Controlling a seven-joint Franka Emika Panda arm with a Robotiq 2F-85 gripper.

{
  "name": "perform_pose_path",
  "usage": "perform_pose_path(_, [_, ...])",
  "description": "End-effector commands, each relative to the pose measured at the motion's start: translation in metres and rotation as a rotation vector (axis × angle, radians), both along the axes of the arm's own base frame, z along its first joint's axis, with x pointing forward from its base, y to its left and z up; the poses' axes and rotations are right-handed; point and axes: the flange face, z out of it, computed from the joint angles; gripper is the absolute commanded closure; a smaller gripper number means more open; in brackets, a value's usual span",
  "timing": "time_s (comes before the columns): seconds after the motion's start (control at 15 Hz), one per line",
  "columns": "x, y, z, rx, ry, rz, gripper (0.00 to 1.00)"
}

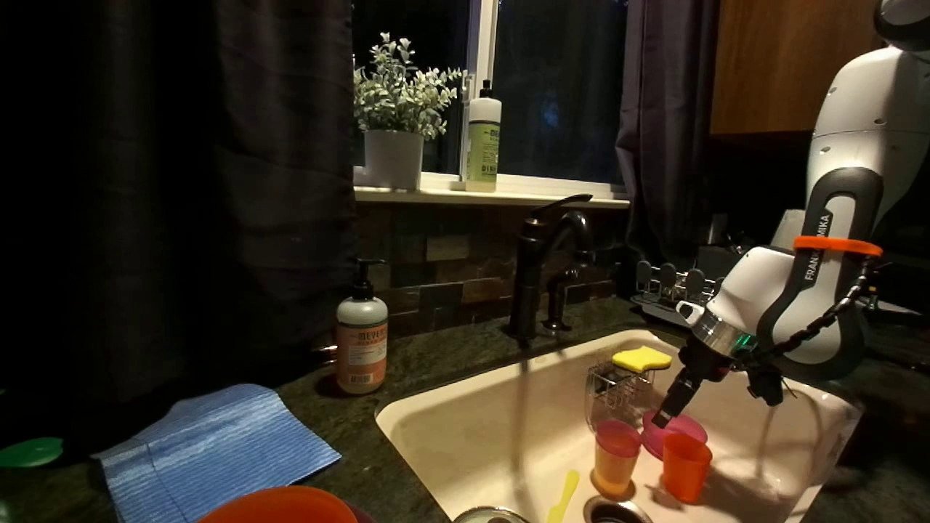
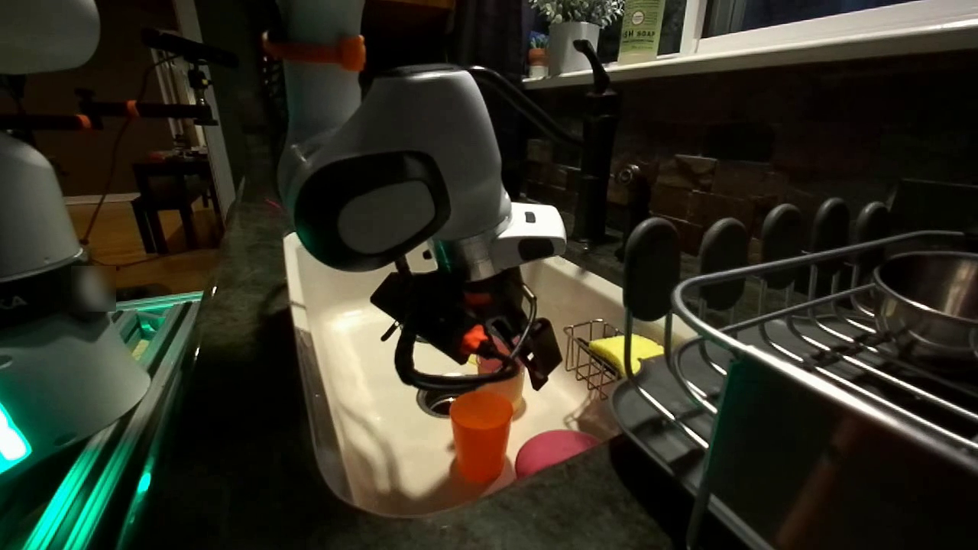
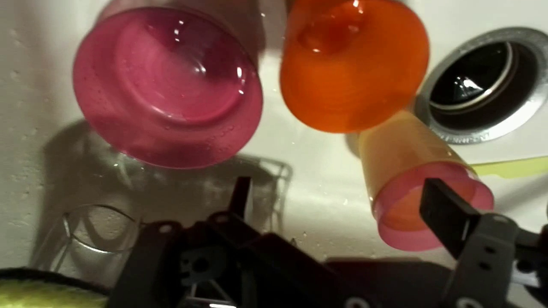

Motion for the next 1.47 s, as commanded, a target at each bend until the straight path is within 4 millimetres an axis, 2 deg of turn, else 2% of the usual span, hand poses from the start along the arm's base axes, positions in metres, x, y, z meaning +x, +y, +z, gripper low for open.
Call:
perform_pose_path(0.0, [0.008, 0.022, 0.007, 0.059, 0.043, -0.044, 0.00])
perform_pose_path(0.2, [0.019, 0.033, 0.009, 0.081, 0.078, -0.091, 0.00])
perform_pose_path(0.4, [0.031, 0.036, 0.012, 0.067, 0.127, -0.142, 0.00])
perform_pose_path(1.4, [0.073, 0.047, -0.010, 0.074, 0.341, -0.237, 0.00])
